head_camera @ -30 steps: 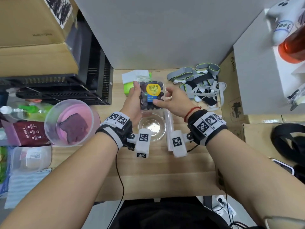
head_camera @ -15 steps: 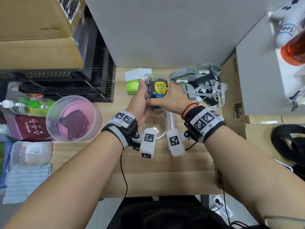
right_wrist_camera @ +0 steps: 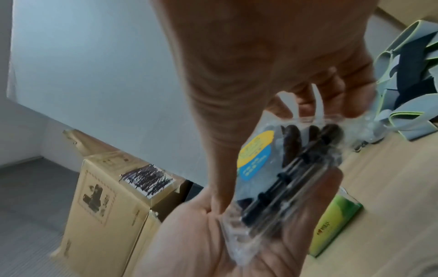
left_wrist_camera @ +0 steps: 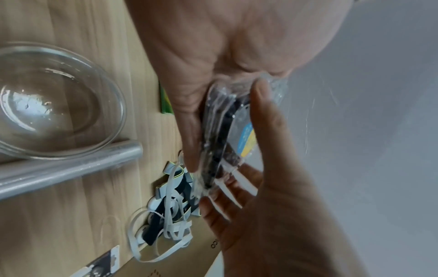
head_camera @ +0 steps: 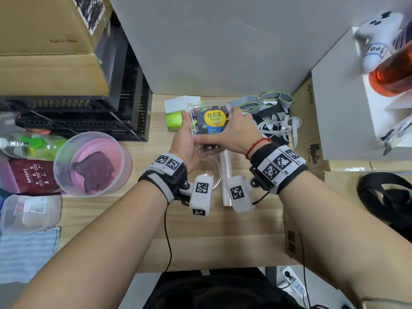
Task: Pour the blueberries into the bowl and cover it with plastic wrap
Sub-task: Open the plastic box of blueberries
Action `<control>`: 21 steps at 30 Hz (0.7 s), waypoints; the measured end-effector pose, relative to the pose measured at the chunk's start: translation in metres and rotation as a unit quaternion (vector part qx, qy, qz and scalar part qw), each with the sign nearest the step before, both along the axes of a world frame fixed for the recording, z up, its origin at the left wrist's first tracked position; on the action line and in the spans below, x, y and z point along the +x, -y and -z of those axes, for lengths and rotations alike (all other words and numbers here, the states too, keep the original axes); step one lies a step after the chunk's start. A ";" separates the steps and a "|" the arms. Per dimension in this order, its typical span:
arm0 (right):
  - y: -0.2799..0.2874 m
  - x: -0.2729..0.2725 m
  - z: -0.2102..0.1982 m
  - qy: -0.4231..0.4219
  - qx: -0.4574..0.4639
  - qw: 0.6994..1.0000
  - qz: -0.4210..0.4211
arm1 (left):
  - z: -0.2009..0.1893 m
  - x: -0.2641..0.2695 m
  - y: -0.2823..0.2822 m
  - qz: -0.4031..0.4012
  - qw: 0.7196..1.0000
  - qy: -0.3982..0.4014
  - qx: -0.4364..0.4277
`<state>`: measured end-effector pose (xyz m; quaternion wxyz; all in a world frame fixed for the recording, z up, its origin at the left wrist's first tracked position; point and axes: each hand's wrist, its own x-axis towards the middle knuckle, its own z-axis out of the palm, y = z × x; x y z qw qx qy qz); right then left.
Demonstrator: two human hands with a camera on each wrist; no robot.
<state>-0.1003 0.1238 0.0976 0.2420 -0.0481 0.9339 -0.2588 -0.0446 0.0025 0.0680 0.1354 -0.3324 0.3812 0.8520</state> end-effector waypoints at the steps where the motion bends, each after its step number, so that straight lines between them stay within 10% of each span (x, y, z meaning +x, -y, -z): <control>1: -0.002 -0.003 0.001 -0.003 -0.015 1.000 0.010 | 0.001 0.000 0.004 -0.005 1.000 0.000 0.012; 21: -0.002 -0.005 0.036 0.023 -0.153 0.987 0.047 | 0.036 0.014 0.020 -0.026 0.998 -0.020 -0.051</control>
